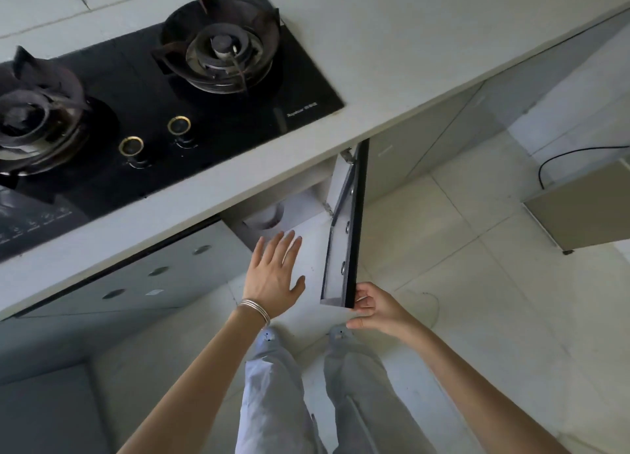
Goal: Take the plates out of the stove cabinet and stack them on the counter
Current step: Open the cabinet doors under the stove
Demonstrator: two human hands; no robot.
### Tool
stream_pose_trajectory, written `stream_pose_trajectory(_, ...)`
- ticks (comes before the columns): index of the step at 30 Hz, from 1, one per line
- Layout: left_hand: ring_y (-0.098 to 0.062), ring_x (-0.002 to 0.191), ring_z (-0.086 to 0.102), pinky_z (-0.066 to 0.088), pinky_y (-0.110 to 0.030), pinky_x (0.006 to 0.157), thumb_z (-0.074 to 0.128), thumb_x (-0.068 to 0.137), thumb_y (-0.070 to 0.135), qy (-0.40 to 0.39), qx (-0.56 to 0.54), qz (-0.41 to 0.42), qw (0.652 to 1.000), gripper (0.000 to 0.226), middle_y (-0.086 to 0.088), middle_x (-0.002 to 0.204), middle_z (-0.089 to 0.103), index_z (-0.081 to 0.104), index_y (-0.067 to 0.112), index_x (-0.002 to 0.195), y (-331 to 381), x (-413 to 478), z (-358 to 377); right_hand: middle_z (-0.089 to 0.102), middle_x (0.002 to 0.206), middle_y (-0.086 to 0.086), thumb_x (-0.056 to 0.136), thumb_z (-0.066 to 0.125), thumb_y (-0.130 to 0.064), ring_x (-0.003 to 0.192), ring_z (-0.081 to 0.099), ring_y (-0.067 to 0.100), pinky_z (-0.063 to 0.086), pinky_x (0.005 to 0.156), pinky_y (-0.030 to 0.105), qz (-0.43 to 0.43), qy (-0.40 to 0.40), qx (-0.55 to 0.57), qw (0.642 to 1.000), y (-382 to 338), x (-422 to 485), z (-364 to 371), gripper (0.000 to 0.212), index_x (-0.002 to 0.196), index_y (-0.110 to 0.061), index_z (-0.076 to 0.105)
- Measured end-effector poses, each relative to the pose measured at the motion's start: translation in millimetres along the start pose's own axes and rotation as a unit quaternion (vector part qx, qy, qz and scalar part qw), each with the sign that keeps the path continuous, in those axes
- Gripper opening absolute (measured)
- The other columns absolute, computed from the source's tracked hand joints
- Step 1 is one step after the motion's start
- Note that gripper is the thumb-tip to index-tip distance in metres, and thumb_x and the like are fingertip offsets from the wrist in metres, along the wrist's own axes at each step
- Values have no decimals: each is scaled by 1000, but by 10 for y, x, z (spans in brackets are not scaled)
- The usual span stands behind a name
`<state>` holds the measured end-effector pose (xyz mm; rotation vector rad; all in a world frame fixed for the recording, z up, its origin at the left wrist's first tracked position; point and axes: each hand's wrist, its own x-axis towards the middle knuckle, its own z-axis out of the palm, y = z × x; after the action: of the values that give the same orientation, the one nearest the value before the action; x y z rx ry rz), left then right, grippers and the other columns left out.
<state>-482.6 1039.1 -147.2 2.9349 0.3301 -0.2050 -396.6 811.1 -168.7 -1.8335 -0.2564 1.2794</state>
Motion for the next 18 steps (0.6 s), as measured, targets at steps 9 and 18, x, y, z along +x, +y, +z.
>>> stream_pose_trajectory(9,-31,127,44,36,-56,102,36,77,50,-48,-12,-12,999,68,-9,138,48,45,13,134,873,-74,231,56,103,-4,61,84,-3,96,57,11,46,92,21,-12,44,-81,996,383,-371,-955,75,126,-14,48)
stream_pose_trajectory(18,-31,127,45,35,-55,104,36,77,47,-36,-15,-51,998,67,-10,138,48,44,12,134,1129,-66,211,50,128,-5,69,79,-4,117,48,5,39,96,21,-63,91,-110,988,145,-599,-1679,74,133,-16,42)
